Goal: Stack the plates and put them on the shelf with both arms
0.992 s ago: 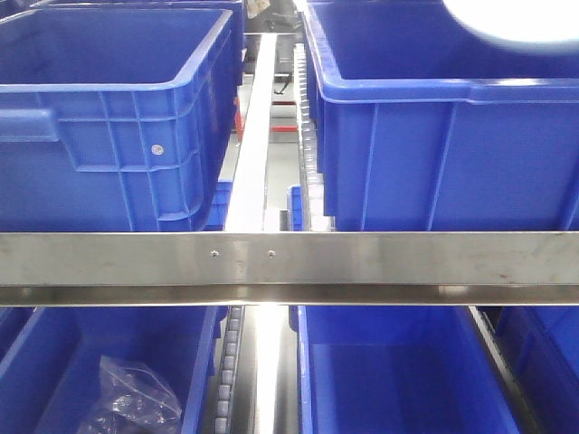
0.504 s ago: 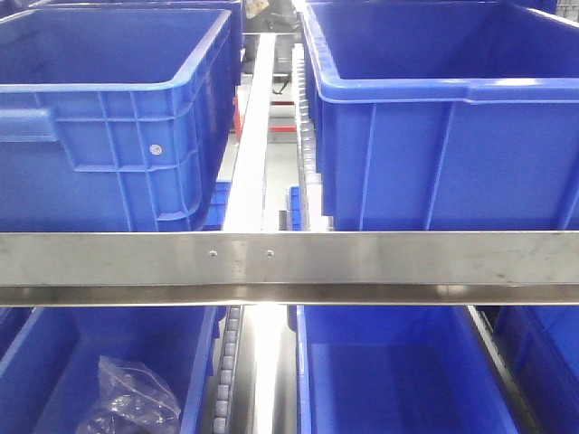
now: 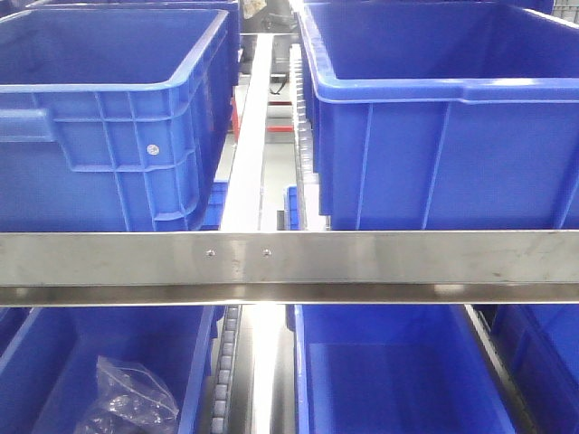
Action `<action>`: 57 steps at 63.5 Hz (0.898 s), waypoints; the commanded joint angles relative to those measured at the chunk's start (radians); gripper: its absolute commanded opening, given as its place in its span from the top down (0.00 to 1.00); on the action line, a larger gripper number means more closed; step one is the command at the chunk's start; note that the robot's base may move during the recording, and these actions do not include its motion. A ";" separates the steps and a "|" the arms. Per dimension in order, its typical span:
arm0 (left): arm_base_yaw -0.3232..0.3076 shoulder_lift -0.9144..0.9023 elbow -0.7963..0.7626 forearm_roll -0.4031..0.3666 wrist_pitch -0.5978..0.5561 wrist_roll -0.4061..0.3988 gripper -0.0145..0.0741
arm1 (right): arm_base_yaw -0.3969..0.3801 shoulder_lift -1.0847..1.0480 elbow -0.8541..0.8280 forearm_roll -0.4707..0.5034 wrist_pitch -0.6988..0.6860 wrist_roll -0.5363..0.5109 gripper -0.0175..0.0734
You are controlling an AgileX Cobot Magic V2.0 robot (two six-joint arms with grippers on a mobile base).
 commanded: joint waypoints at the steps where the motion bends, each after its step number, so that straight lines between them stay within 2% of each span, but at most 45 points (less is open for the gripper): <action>1: 0.004 -0.008 -0.026 -0.001 -0.056 -0.007 0.74 | 0.000 -0.015 -0.022 0.000 -0.121 -0.004 0.75; 23: 0.004 -0.008 -0.026 -0.001 -0.056 -0.007 0.74 | 0.000 -0.015 -0.022 0.000 -0.117 -0.004 0.75; 32: 0.004 -0.008 -0.026 -0.001 -0.056 -0.007 0.74 | -0.001 -0.016 -0.022 0.000 -0.063 -0.004 0.75; 40: 0.004 -0.008 -0.026 -0.001 -0.056 -0.007 0.74 | 0.009 -0.139 0.002 0.000 0.056 -0.004 0.75; 57: 0.004 -0.008 -0.026 -0.001 -0.056 -0.007 0.74 | 0.009 -0.482 0.200 0.000 0.076 -0.004 0.75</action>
